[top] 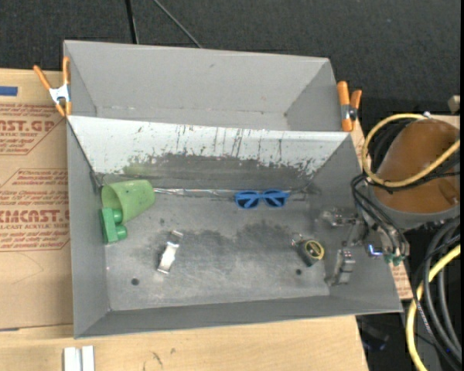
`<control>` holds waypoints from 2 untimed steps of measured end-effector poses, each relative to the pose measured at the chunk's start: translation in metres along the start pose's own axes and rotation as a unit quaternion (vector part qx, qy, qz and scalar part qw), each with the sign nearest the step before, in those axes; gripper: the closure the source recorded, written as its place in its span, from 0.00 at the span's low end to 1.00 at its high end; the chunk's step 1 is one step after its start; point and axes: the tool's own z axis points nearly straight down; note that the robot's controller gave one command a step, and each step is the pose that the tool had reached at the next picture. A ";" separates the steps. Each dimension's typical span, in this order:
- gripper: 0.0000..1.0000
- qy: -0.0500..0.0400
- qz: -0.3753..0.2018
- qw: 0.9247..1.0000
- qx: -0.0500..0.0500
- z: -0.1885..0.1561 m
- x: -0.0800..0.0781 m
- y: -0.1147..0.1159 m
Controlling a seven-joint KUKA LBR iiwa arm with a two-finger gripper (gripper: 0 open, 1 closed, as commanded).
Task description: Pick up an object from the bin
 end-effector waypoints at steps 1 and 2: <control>0.00 0.003 -0.062 0.998 -0.001 0.065 -0.030 0.001; 1.00 0.002 -0.061 0.998 -0.001 0.062 -0.030 0.000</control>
Offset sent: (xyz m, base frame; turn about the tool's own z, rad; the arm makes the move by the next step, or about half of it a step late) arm 0.0304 -0.0019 -0.0619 -0.1225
